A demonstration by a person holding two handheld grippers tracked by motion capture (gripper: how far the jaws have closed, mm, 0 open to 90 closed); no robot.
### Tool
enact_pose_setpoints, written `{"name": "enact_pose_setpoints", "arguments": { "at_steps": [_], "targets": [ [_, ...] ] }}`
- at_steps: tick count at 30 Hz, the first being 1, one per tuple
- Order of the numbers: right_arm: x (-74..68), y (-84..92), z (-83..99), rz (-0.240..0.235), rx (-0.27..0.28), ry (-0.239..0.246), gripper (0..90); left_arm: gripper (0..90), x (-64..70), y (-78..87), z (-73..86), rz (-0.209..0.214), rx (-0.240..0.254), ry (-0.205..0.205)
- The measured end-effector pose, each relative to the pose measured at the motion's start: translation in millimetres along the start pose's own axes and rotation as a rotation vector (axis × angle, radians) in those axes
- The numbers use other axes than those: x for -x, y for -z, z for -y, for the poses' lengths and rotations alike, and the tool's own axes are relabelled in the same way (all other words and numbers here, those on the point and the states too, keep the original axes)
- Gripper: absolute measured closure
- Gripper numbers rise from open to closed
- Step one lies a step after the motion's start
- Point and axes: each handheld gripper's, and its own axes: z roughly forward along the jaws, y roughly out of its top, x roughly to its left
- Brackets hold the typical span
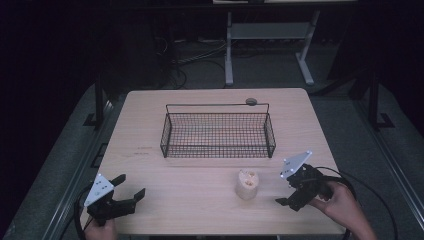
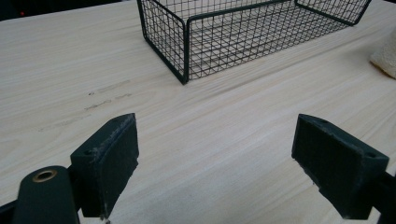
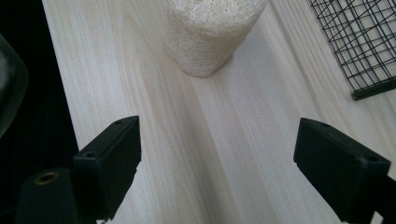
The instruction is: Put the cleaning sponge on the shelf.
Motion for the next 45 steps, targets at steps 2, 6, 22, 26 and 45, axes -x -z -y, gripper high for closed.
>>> {"name": "enact_pose_setpoints", "arguments": {
  "at_steps": [2,6,22,26,45],
  "targets": [
    [0.8,0.2,-1.5,0.000,-0.004,0.006,14.4,13.9,0.3,-0.2,0.0,0.000,0.001,0.000],
    [3.0,1.0,-9.3,-0.008,-0.015,0.019,14.4,13.9,0.7,-0.3,-0.2,-0.001,-0.001,-0.003],
    [5.0,-2.7,-34.2,-0.045,-0.058,0.060,14.3,13.9,-0.2,0.8,-0.1,0.001,0.005,0.000],
    [4.9,-2.3,-38.8,-0.044,-0.060,0.072,14.3,13.9,-0.3,0.7,0.0,0.001,0.004,0.002],
    [4.0,-10.5,-64.1,-0.072,-0.097,0.124,14.3,13.9,-1.1,1.1,0.1,-0.001,0.007,0.002]
  ]
}}
